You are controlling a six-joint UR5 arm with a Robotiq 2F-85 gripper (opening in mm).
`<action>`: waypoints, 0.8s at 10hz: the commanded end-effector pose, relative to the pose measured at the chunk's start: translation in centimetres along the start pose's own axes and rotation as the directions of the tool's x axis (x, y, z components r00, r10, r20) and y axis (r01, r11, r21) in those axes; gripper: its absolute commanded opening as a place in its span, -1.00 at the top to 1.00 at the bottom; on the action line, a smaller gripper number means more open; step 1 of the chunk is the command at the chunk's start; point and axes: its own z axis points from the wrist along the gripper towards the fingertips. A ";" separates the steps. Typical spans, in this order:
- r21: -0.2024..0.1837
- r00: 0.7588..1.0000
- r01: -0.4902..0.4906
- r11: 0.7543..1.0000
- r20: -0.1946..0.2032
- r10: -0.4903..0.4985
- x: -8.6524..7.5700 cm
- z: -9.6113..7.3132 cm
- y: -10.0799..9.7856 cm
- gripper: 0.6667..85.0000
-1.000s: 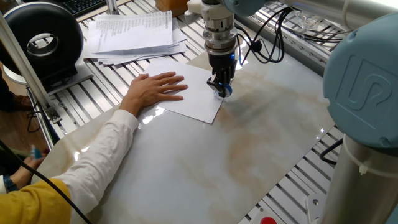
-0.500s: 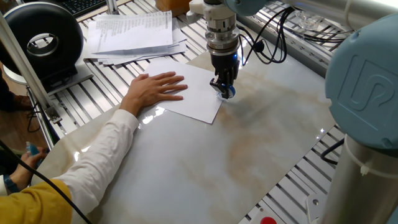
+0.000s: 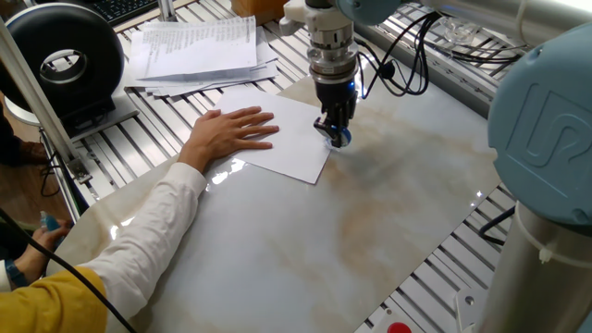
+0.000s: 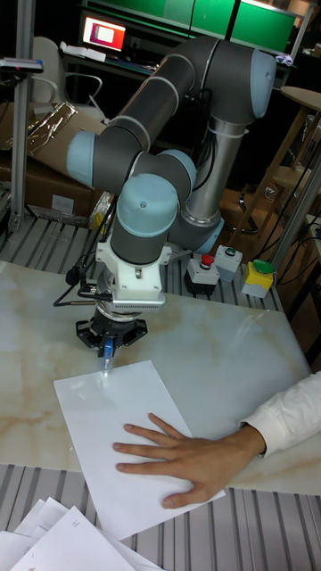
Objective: Use the correction tape on paper
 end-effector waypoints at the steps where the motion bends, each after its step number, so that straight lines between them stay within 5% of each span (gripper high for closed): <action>1: 0.003 1.000 0.007 1.000 0.005 -0.007 0.5 -0.6 0.0 0.98; 2: 0.056 0.999 0.033 0.998 0.015 -0.034 0.1 -0.9 -1.2 0.98; 6: 0.037 0.998 0.036 0.999 0.051 -0.038 -2.3 -2.1 -0.2 0.98; 8: 0.067 0.996 0.060 0.996 0.058 -0.064 -3.2 -1.7 -1.1 0.98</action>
